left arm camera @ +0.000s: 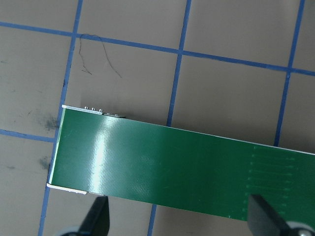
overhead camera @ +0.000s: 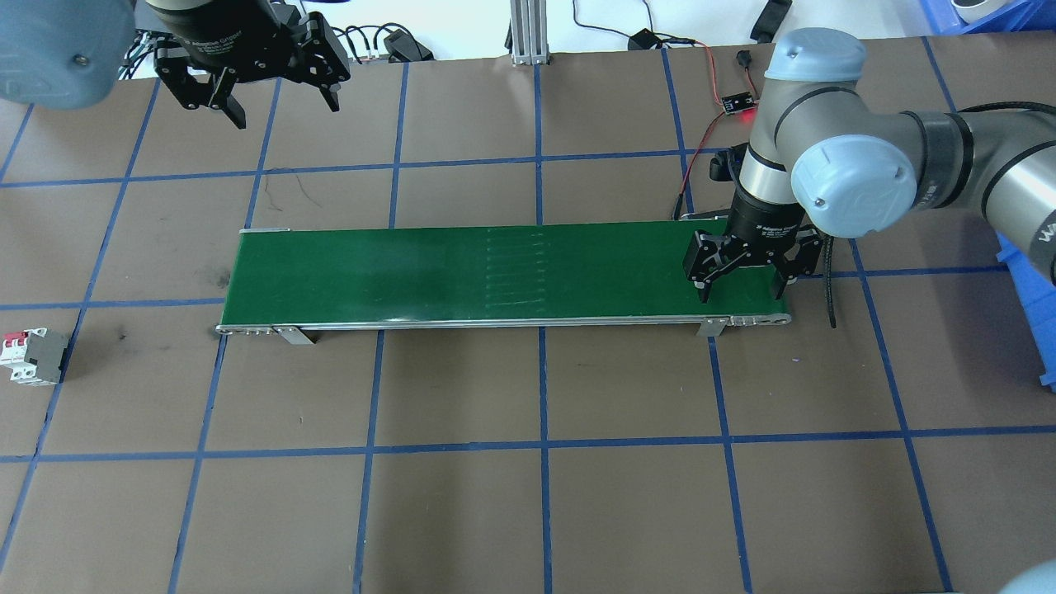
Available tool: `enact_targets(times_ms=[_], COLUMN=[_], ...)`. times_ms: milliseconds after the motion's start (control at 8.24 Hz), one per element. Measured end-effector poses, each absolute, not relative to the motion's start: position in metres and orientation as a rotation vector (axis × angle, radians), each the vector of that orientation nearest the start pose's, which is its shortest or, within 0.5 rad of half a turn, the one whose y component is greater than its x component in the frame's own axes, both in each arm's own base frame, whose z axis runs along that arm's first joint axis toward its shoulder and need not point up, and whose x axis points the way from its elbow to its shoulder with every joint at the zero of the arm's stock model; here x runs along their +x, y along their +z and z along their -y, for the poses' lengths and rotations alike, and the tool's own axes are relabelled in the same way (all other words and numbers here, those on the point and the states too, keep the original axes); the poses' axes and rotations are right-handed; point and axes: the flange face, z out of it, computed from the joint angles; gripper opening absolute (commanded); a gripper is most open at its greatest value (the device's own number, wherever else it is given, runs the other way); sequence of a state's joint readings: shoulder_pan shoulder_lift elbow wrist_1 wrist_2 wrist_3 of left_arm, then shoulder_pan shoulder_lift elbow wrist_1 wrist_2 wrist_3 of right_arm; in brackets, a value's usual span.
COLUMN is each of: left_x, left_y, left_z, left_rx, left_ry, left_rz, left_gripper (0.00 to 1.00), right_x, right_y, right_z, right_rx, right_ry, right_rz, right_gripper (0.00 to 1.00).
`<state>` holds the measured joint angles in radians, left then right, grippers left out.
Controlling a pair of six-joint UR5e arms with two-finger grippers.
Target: Move button from left to right
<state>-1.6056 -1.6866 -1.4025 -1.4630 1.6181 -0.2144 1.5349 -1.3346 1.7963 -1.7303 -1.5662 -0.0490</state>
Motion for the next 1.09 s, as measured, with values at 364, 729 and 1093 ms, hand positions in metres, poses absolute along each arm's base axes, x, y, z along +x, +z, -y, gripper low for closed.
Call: enact_targets(times_ms=[364,729,1093], left_x=[-0.154,-0.140,-0.122], left_y=[0.535,0.546,0.555], left_z=[0.533,0.528,0.525], left_rx=[-0.259,-0.283,-0.337], left_ry=[-0.283,-0.316,-0.315], left_rz=[-3.095,-3.095,-3.082], left_gripper=[1.00,1.00,1.00], right_x=[0.115,0.115,0.115], right_y=[0.276,0.276,0.276], right_z=[0.521,0.521,0.521], right_rx=[-0.017,-0.019,-0.019], right_ry=[0.470,0.470,0.470], right_rz=[-3.089,-3.089,-3.089], right_gripper=[1.00,1.00,1.00])
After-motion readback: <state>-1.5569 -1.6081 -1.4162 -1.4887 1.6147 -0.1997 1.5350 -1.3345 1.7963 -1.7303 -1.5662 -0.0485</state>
